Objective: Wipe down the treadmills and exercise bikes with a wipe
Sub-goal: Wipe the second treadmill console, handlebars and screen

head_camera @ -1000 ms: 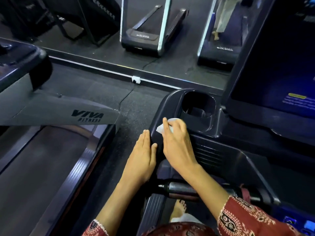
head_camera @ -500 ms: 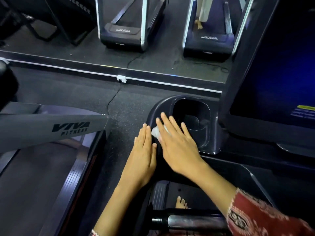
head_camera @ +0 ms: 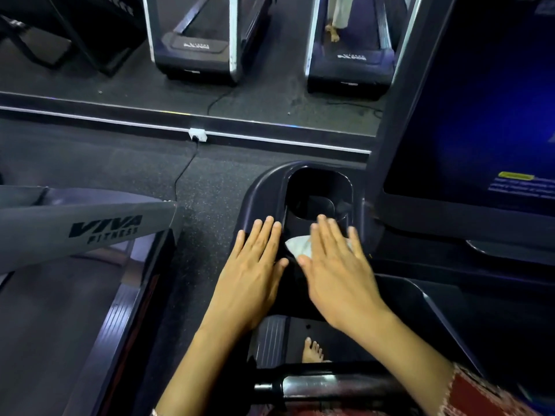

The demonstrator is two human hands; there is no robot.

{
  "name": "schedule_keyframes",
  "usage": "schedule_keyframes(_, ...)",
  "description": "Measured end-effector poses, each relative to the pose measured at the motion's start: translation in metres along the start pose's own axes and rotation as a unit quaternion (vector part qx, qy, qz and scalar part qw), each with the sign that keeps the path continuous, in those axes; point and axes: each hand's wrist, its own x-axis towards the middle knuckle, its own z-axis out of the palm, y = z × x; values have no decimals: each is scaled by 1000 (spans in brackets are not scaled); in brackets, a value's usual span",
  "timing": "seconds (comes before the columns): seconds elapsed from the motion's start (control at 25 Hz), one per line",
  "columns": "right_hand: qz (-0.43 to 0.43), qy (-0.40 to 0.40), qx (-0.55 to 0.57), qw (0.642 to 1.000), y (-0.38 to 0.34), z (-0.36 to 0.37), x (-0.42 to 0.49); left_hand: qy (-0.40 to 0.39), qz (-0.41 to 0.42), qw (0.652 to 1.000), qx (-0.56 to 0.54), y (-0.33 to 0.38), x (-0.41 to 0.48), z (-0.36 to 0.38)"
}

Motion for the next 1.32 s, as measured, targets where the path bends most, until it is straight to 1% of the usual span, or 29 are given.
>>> schedule_keyframes(0.12, -99, -18, 12, 995, -2, 7, 4, 7, 10, 1000, 1, 2, -1, -1)
schedule_keyframes(0.16, -110, -24, 20, 993, 6, 6, 3, 7, 14, 1000, 6, 5, -2, -1)
schedule_keyframes(0.28, -112, -11, 33, 993, 33, -6, -12, -1, 41, 999, -18, 23, -2, 1)
schedule_keyframes(0.36, -112, -22, 56, 992, 41, -19, -27, -15, 66, 997, -43, 42, -3, 4)
schedule_keyframes(0.4, -112, -45, 69, 990, 45, -20, -33, -21, 73, 996, -54, 51, -4, 5)
schedule_keyframes(0.52, -119, -57, 128, 983, 65, -27, -58, -39, 115, 991, -62, 72, -8, 2)
schedule_keyframes(0.56, -91, -66, 125, 986, 77, -31, -69, -43, 138, 988, -55, 80, -11, 2)
schedule_keyframes(0.6, -45, -44, 110, 992, 88, -36, -79, -46, 155, 986, -49, 87, -12, 2)
schedule_keyframes(0.64, 22, -6, 106, 994, 96, -44, -89, -49, 162, 984, -54, 96, -12, 3)
schedule_keyframes(0.68, 93, 35, 110, 989, 102, -52, -99, -50, 164, 983, -69, 107, -12, 4)
schedule_keyframes(0.72, 151, 38, 107, 982, 107, -58, -106, -51, 161, 981, -93, 118, -12, 5)
schedule_keyframes(0.76, 173, 29, 103, 979, 111, -60, -111, -50, 157, 979, -124, 130, -12, 6)
schedule_keyframes(0.84, 166, -51, 192, 966, 124, -57, -131, -62, 167, 969, -172, 152, -12, 10)
schedule_keyframes(0.88, 159, -78, 247, 953, 130, -61, -145, -70, 178, 965, -181, 161, -13, 13)
schedule_keyframes(0.92, 150, -83, 279, 945, 135, -67, -159, -78, 187, 962, -185, 168, -15, 16)
schedule_keyframes(0.96, 154, -88, 266, 947, 144, -71, -172, -87, 189, 960, -185, 173, -16, 18)
schedule_keyframes(1.0, 180, -101, 228, 952, 158, -71, -180, -93, 184, 961, -185, 178, -18, 19)
schedule_keyframes(1.08, 255, -143, 123, 948, 180, -66, -177, -96, 167, 963, -191, 183, -20, 19)
schedule_keyframes(1.12, 270, -156, 81, 947, 183, -63, -167, -101, 156, 963, -196, 185, -20, 18)
schedule_keyframes(1.16, 256, -161, 62, 951, 178, -60, -155, -105, 145, 963, -202, 188, -19, 18)
schedule_keyframes(1.2, 225, -149, 64, 961, 170, -55, -144, -107, 136, 963, -209, 191, -19, 18)
schedule_keyframes(1.24, 177, -134, 73, 972, 161, -53, -137, -105, 128, 962, -216, 194, -18, 18)
schedule_keyframes(1.32, 123, -124, 121, 977, 154, -57, -147, -92, 113, 962, -229, 200, -19, 20)
